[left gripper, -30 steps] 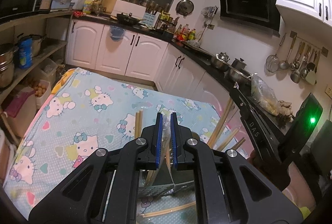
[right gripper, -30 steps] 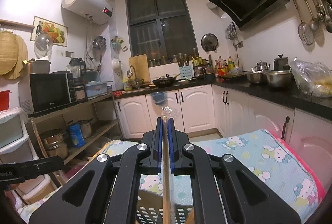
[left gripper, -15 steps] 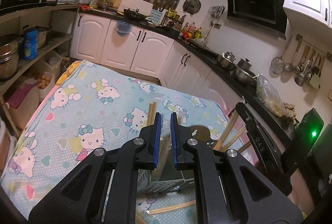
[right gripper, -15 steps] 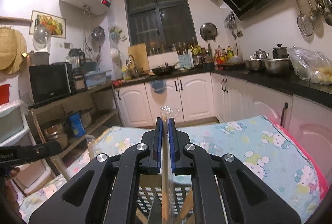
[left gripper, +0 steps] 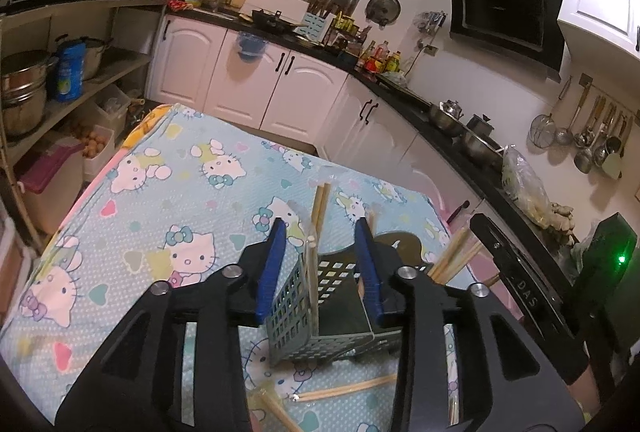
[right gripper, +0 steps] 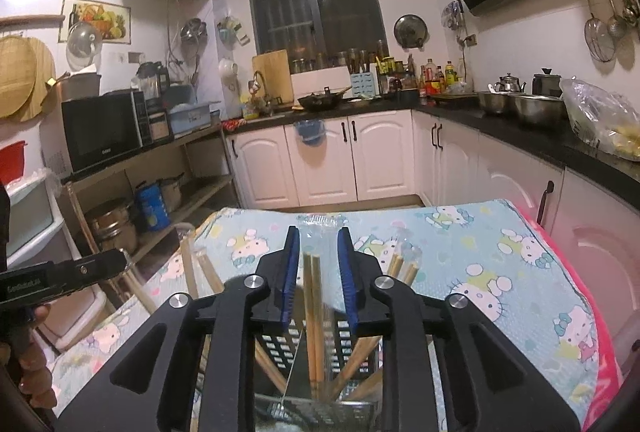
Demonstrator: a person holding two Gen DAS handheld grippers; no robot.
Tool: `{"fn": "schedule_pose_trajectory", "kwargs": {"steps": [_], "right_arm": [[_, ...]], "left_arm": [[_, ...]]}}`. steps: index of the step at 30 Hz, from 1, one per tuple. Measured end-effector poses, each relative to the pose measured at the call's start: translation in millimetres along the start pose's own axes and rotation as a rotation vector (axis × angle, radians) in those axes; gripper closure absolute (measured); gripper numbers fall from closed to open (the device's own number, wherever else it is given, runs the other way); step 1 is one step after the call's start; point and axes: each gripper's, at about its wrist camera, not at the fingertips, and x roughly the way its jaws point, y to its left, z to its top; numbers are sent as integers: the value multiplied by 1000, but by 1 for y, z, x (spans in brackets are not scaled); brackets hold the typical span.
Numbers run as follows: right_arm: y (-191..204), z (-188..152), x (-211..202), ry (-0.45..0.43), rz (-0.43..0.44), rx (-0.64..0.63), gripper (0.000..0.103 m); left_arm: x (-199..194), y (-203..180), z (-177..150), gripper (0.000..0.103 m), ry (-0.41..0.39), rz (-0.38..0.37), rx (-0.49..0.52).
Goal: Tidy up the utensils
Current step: 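Lower the chopsticks into the caddy slots and open both tools, then withdraw both open tools from the caddy toward the remaining wrapped chopsticks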
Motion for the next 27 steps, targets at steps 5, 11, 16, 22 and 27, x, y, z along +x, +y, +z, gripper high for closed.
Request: {"fn": "schedule_pose_trajectory", "kwargs": {"steps": [5, 11, 16, 22, 27], "right_arm": [[0, -2, -5, 38, -7, 13, 72], [-6, -3, -11, 63, -13, 34, 72], [-9, -7, -19, 75, -11, 37, 70], [-12, -16, -32, 97, -13, 47, 62], [-15, -22, -43, 111, -8, 52, 56]], "left_arm": [[-2, 1, -3, 66, 5, 7, -1], [-6, 4, -8, 55, 13, 21, -9], [-9, 4, -12, 44, 24, 23, -10], [-12, 1, -20, 34, 35, 22, -1], [-15, -2, -28, 28, 44, 29, 3]]}}
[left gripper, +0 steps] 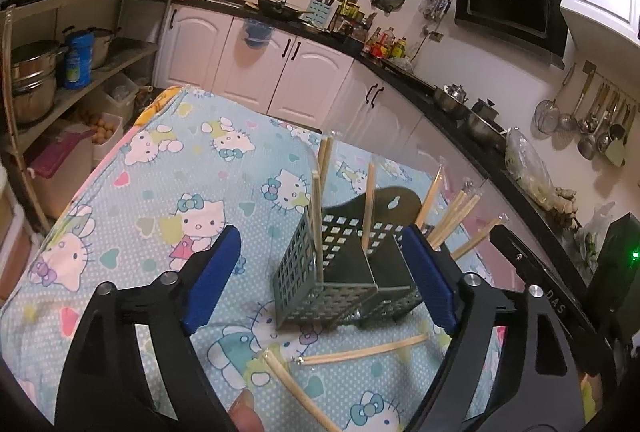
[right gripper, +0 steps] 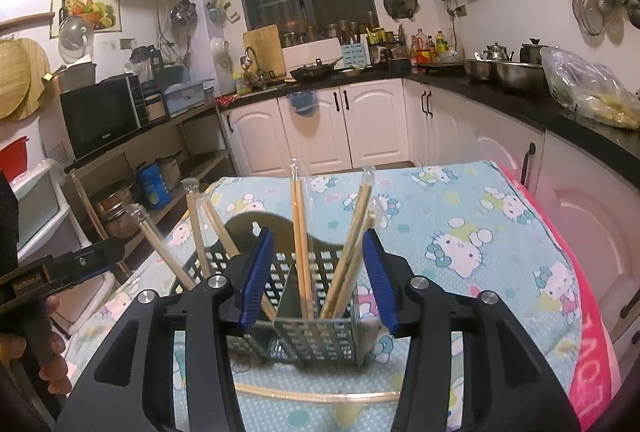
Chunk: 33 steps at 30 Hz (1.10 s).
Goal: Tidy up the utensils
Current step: 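Withdraw both open tools from the caddy toward the remaining wrapped chopsticks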
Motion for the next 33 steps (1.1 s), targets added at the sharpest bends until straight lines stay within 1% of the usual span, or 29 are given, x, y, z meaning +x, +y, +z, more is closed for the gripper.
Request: {"fn": "schedule_pose_trajectory", "kwargs": {"steps": [2, 7, 11, 13, 19, 29, 33], "right_arm": [[-1, -3, -4, 12, 6, 9, 51], [-4, -11, -16, 35, 18, 21, 43], [-5, -17, -23, 58, 26, 27, 38], [-4, -22, -27, 66, 29, 22, 35], [-2, -33, -39, 74, 21, 5, 30], [2, -45, -52, 89, 18, -6, 29], [4, -52, -56, 108, 21, -7, 29]], "left_arm": [[-2, 0, -2, 26, -1, 6, 3], [-7, -3, -11, 18, 5, 5, 9], [-10, -4, -20, 12, 16, 11, 19], [-11, -4, -24, 12, 22, 14, 22], [-15, -2, -35, 12, 38, 20, 21], [-21, 0, -52, 12, 58, 17, 13], [-21, 0, -60, 12, 75, 13, 12]]}}
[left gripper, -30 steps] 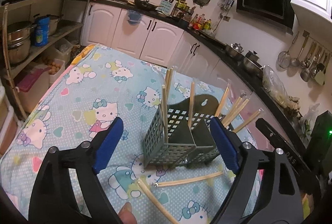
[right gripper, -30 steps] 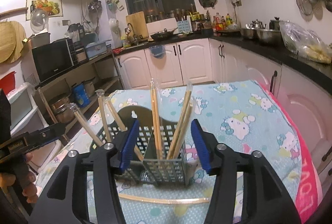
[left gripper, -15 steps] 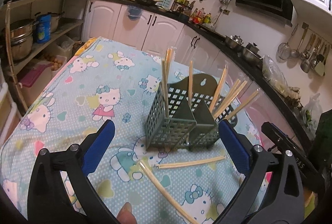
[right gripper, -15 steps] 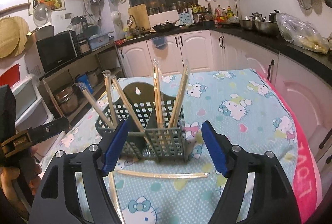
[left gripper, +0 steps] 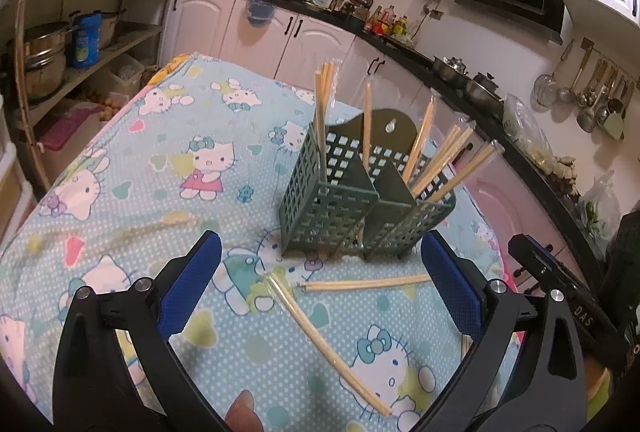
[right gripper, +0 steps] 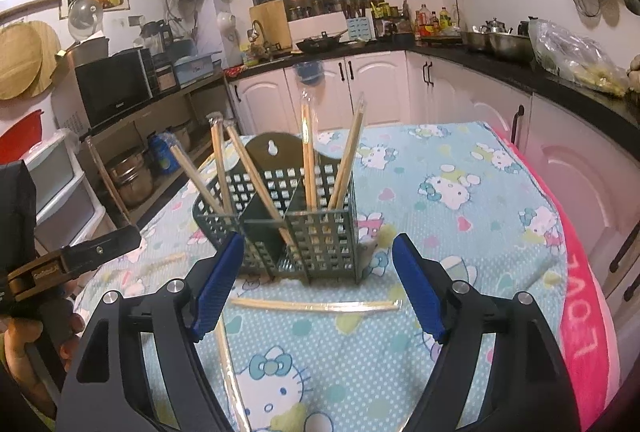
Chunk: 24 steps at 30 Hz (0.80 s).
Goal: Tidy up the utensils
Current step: 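Withdraw both open tools from the caddy toward the remaining wrapped chopsticks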
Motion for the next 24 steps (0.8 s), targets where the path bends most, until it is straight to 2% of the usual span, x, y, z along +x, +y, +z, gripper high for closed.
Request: {"fn": "schedule_pose_trajectory", "kwargs": {"steps": [24], "right_arm": [[-20, -64, -4, 141, -33, 34, 29]], "left_arm": [[20, 4, -52, 12, 126, 2, -14]]}}
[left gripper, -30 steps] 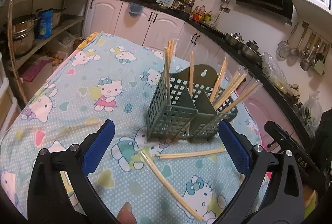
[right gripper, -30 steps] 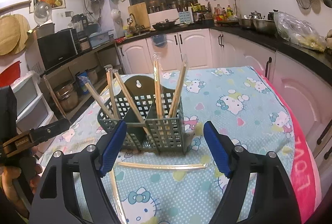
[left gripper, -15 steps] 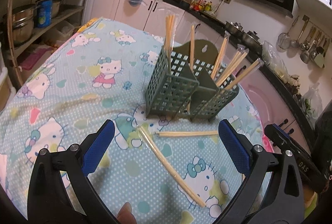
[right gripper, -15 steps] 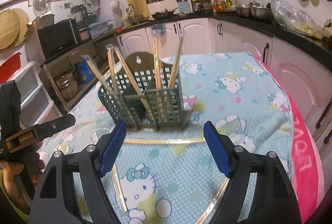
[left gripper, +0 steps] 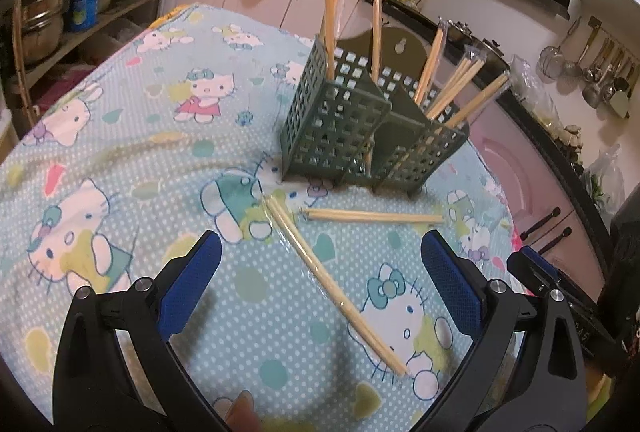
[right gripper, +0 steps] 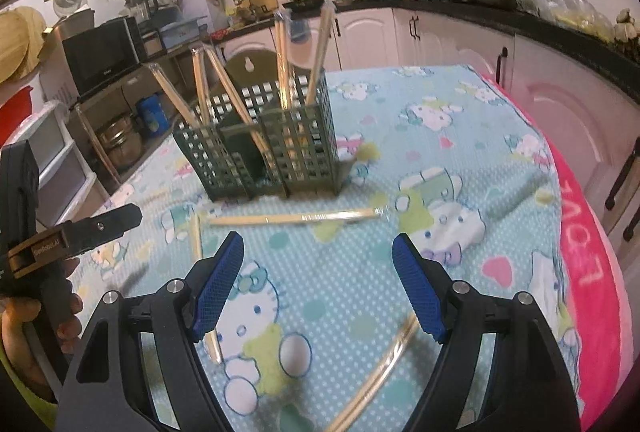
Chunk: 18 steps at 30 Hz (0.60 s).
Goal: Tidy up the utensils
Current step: 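Withdraw both open tools from the caddy toward the remaining wrapped chopsticks, then close the left tool on a wrapped chopstick while the right tool grasps another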
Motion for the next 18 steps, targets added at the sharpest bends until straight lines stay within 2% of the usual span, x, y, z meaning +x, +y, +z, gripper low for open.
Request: {"fn": "schedule_pose_trajectory", "kwargs": {"steps": [18], "right_arm": [[-39, -33, 3, 79, -53, 105, 29]], "left_arm": [[28, -10, -34, 12, 111, -20, 37]]}}
